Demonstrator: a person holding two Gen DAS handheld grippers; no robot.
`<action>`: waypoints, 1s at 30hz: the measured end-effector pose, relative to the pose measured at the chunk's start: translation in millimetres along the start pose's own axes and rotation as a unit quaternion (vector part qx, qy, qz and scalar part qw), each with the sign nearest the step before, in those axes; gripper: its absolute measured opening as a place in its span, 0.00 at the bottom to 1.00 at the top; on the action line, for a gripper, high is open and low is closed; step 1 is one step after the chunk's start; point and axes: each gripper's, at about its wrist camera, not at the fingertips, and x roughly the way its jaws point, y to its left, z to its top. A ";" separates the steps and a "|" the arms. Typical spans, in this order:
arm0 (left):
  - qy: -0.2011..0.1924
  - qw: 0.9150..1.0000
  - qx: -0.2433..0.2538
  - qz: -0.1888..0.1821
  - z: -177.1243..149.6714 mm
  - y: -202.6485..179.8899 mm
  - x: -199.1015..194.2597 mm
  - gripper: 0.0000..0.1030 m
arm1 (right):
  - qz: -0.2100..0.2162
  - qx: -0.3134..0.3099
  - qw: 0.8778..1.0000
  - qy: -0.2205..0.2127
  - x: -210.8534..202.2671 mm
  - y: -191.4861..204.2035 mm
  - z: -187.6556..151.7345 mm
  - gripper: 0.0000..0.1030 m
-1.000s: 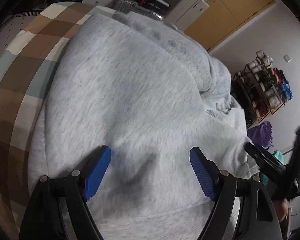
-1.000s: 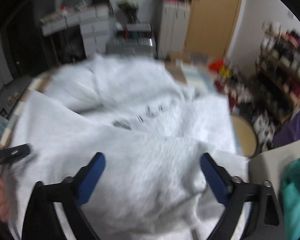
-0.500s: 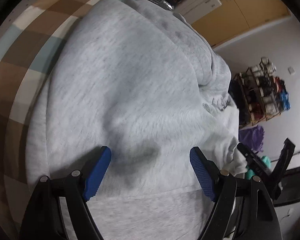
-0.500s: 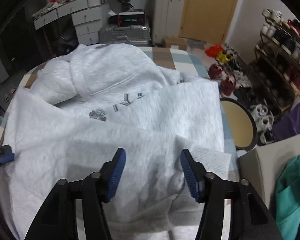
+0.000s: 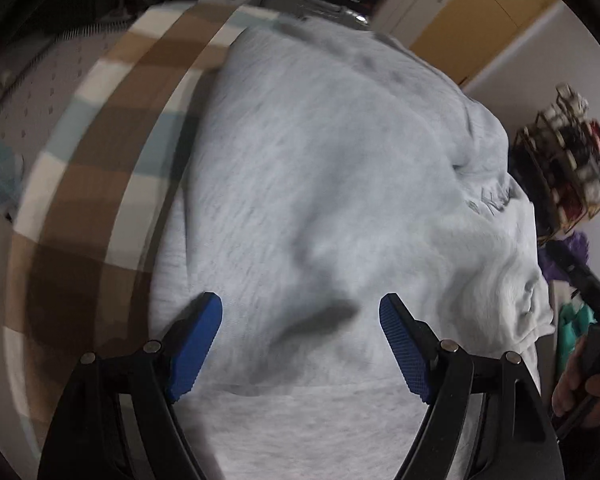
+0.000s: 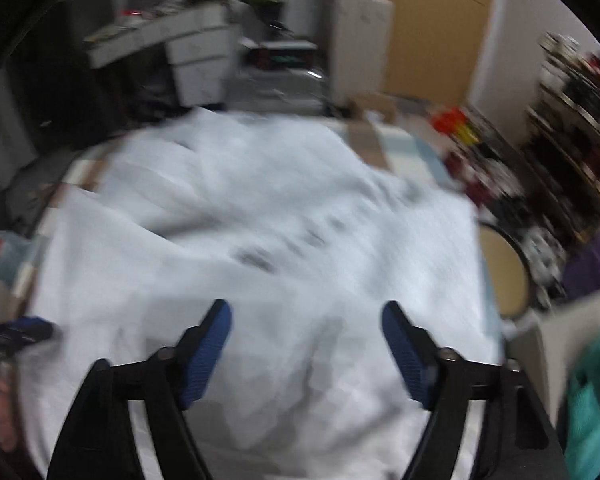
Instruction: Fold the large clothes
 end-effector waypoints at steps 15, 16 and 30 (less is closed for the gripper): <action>-0.014 0.992 0.109 0.059 -8.5 -27.6 35.8 0.83 | 0.022 -0.069 0.992 0.108 167.5 112.3 90.5 0.80; -0.014 0.992 0.109 0.059 -7.6 -30.7 38.6 0.83 | 0.018 -0.075 0.992 0.103 168.0 113.2 93.8 0.72; -0.014 0.992 0.107 0.068 -14.4 -18.4 52.6 0.83 | -0.048 -0.001 0.998 -0.052 125.0 57.5 145.2 0.01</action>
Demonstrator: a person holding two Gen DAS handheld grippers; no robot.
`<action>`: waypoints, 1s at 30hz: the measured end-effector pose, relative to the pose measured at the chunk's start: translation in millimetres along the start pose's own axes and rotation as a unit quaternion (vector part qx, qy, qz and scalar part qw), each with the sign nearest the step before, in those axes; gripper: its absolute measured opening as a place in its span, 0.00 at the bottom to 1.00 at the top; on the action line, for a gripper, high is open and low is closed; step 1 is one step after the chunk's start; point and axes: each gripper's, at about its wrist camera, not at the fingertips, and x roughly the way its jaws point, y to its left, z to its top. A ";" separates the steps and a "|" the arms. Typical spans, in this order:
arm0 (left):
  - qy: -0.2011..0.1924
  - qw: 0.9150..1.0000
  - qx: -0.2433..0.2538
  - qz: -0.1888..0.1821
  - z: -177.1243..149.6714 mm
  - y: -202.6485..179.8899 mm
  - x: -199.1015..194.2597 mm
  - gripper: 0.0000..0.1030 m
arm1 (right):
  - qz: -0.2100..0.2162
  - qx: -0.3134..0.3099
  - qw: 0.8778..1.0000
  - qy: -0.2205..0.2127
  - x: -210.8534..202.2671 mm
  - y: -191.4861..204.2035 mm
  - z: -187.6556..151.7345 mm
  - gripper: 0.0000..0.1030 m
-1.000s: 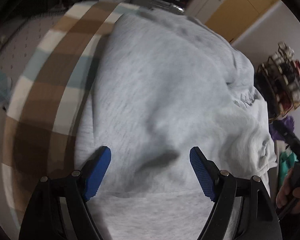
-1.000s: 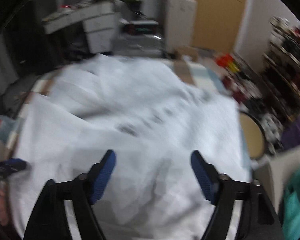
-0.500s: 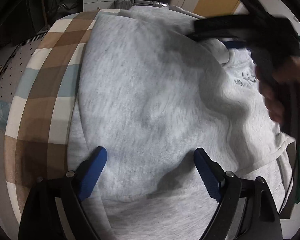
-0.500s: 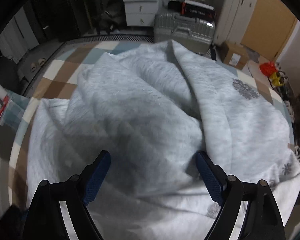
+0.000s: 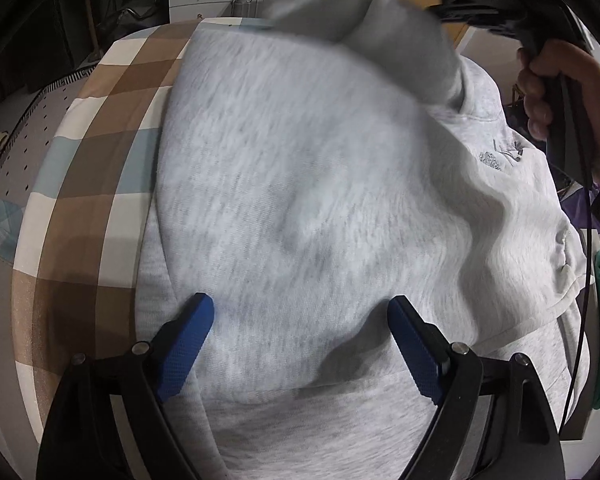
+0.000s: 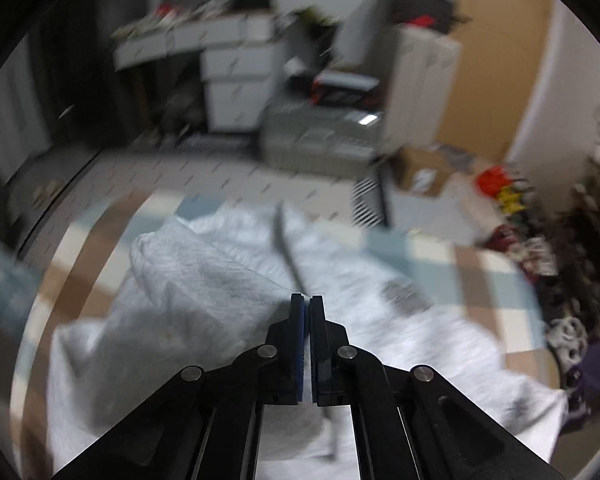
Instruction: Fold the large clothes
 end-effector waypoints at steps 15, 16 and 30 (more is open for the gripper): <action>0.003 0.998 -0.049 -0.032 3.0 1.3 -18.5 0.83 | 0.154 -0.005 0.988 0.023 -45.7 -11.4 -43.6 0.48; 0.000 0.997 -0.062 -0.043 4.3 4.8 -21.5 0.83 | 0.153 -0.020 0.988 0.025 -57.1 -10.9 -60.6 0.48; -0.043 0.997 -0.046 -0.048 97.3 -6.9 -3.2 0.83 | 0.145 0.235 0.959 0.061 -185.4 -114.6 -279.8 0.65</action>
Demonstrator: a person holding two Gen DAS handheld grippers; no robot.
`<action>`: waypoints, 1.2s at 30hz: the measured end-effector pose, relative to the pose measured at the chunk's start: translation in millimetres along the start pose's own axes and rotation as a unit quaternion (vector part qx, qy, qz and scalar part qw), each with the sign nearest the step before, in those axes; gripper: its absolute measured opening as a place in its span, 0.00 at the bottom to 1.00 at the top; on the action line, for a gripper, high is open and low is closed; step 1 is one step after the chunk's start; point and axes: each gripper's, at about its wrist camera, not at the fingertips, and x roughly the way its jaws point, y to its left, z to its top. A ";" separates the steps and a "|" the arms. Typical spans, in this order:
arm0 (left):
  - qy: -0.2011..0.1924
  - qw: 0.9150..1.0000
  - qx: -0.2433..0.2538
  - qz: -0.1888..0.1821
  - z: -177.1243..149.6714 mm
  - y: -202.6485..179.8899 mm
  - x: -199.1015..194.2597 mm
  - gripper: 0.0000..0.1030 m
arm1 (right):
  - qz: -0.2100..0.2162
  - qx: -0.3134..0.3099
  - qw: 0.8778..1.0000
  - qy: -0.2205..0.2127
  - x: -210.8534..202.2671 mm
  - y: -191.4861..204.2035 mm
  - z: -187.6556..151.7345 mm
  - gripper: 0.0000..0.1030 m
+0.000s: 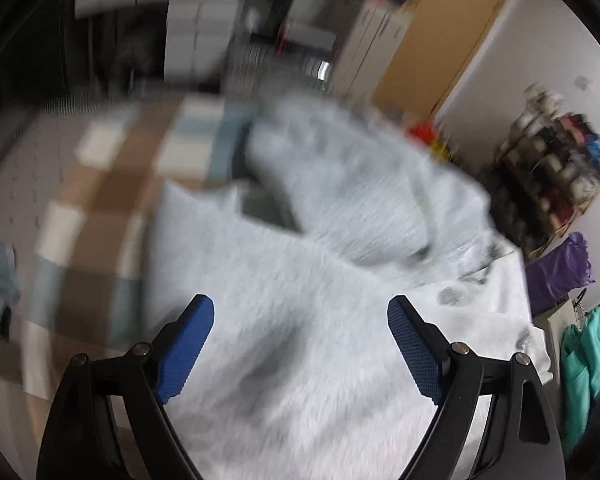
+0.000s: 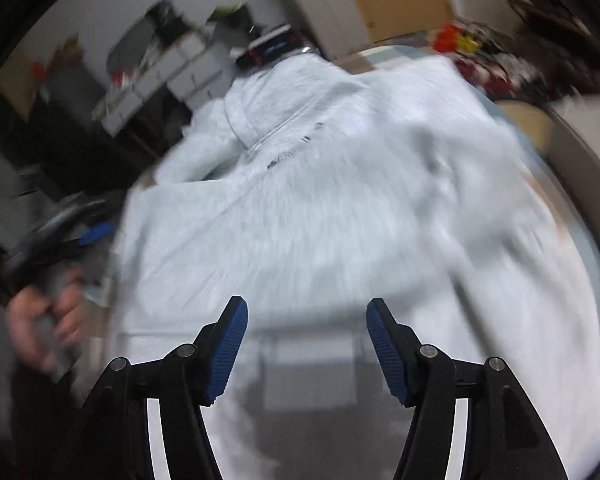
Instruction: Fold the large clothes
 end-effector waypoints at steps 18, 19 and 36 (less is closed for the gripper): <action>0.141 0.970 0.089 0.176 -44.2 -50.0 61.0 0.85 | 0.003 -0.077 0.988 -0.136 -57.3 19.3 -46.5 0.86; 0.144 0.969 0.093 0.178 -48.7 -47.6 65.5 0.89 | 0.001 -0.075 0.988 -0.134 -56.0 17.4 -45.8 0.86; 0.055 0.991 -0.101 0.066 49.4 -6.7 23.1 0.88 | 0.030 -0.076 0.990 -0.116 -62.2 18.5 -48.6 0.90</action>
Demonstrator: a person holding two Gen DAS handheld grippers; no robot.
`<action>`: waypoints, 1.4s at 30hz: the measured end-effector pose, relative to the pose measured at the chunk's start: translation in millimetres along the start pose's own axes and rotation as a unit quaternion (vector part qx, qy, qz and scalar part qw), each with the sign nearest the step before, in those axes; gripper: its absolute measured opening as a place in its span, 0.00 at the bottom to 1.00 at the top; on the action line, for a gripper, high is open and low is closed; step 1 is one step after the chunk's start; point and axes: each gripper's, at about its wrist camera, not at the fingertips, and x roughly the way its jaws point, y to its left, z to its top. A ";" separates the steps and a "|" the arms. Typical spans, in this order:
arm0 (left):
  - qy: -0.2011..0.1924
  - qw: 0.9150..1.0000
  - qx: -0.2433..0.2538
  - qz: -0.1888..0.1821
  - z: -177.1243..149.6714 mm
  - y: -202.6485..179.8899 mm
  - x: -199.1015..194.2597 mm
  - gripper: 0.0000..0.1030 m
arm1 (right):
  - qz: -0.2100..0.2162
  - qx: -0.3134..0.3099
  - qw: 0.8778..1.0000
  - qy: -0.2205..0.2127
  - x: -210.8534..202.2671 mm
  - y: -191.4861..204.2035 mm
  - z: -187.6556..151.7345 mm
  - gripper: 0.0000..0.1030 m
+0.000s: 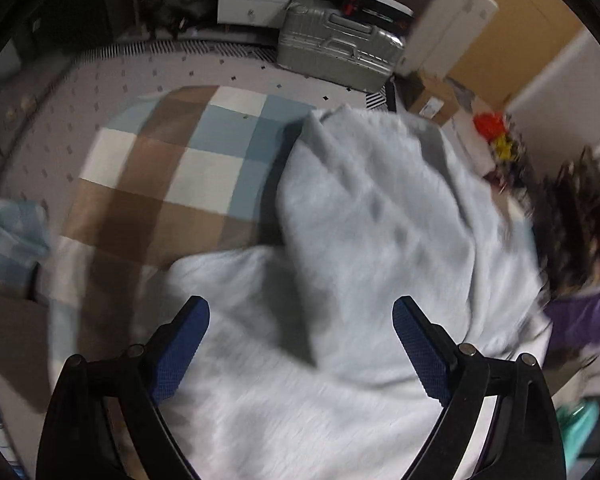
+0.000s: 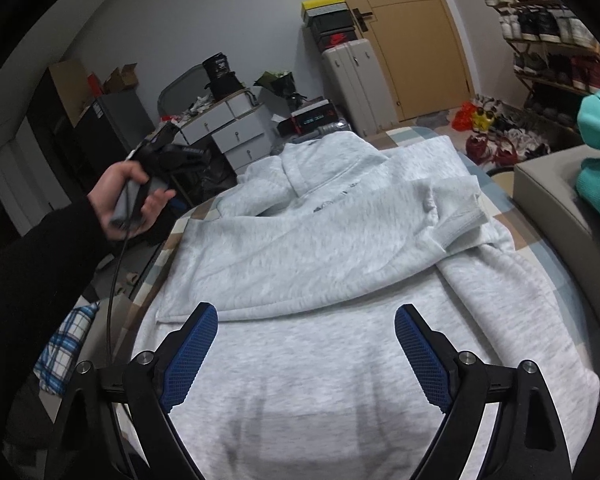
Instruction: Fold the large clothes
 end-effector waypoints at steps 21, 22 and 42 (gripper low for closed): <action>-0.067 0.994 0.091 0.013 66.6 -69.7 17.6 0.08 | 0.026 -0.017 0.999 0.040 16.3 -8.8 -0.8 0.90; -0.094 0.989 0.113 0.013 61.7 -77.5 -0.3 0.08 | 0.025 -0.021 0.999 0.034 13.8 -7.3 -0.8 0.90; -0.162 0.906 0.379 -0.096 -142.4 -74.8 -135.7 0.33 | 0.011 -0.004 1.000 0.007 -0.2 -11.0 1.1 0.91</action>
